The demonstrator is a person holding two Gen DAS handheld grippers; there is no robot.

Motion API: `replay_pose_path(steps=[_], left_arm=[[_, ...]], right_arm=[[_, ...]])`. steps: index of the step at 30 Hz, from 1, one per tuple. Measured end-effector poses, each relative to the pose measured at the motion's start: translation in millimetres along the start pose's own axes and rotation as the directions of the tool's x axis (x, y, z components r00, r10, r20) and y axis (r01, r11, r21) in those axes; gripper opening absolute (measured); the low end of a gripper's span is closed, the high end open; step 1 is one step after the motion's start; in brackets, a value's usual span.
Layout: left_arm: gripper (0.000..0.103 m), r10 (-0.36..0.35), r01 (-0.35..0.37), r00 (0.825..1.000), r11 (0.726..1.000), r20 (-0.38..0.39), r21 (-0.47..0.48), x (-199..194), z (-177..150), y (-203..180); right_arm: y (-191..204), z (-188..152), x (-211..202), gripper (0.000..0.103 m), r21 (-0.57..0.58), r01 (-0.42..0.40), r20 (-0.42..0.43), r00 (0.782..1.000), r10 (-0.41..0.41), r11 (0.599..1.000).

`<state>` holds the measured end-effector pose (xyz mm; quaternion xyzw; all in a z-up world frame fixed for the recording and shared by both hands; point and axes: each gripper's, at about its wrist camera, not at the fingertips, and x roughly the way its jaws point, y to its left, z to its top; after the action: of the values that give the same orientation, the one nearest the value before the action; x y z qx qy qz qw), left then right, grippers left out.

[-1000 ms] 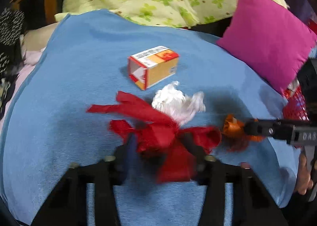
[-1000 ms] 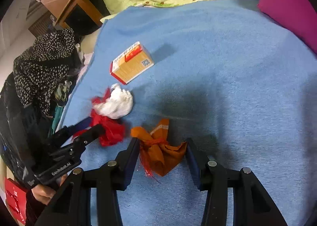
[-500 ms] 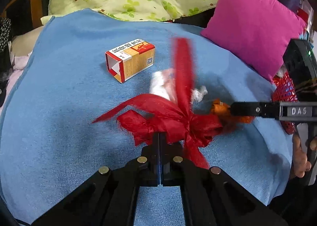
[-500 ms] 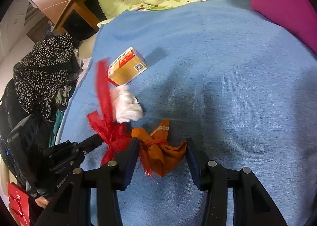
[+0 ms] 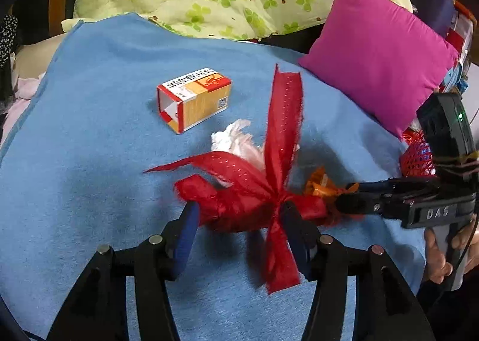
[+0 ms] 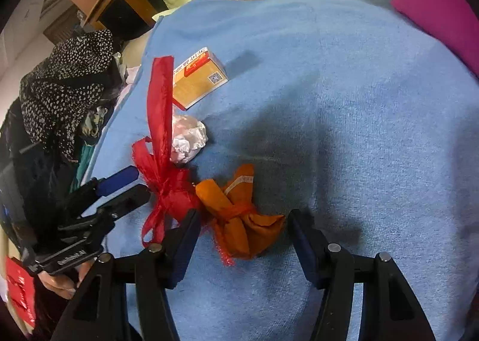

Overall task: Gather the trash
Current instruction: 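Lift the orange wrapper with the right tool while the left tool lifts the red ribbon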

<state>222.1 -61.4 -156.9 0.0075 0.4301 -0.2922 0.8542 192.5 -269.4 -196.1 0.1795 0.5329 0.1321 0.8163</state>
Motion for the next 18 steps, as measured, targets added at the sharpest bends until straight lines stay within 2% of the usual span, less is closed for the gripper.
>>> replay_pose_path(steps=[2,3,5,6,7,10,11,18], left_arm=[[0.056,0.003,-0.003,1.0,1.0,-0.012,0.008,6.7,0.4,-2.5],[0.044,0.006,-0.005,1.0,1.0,-0.019,0.012,11.1,0.7,-3.4],[0.041,-0.002,0.002,1.0,1.0,-0.019,0.007,15.0,0.1,-5.0],[0.032,0.0,0.0,1.0,1.0,-0.008,0.005,14.7,0.9,-5.7],[0.031,-0.006,0.006,1.0,1.0,-0.01,0.003,14.8,0.9,-5.7],[0.005,-0.009,0.009,1.0,1.0,-0.007,-0.013,13.9,0.4,-5.0],[0.002,-0.012,0.012,1.0,1.0,-0.01,-0.017,13.9,0.1,-4.5],[0.002,-0.034,0.034,0.999,0.998,0.017,-0.043,0.1,-2.6,-6.6]], right_arm=[[0.3,-2.2,2.5,0.056,-0.009,0.016,-0.004,1.0,-0.016,1.0],[0.6,-3.0,3.1,0.054,-0.015,0.028,-0.003,1.0,-0.028,0.999],[1.5,-4.0,1.7,0.05,-0.024,0.035,0.003,0.999,-0.035,0.999],[1.0,-2.7,0.6,0.05,-0.021,0.031,0.007,0.999,-0.031,0.999],[0.6,-2.5,-1.5,0.049,-0.019,0.033,0.015,0.999,-0.033,0.999],[-1.5,-1.7,-9.1,0.049,-0.013,0.044,0.044,0.998,-0.043,0.999],[-2.7,-1.6,-11.9,0.049,-0.007,0.043,0.054,0.998,-0.042,0.999],[-11.3,-2.1,-31.4,0.049,0.024,0.036,0.105,0.994,-0.039,0.999]])
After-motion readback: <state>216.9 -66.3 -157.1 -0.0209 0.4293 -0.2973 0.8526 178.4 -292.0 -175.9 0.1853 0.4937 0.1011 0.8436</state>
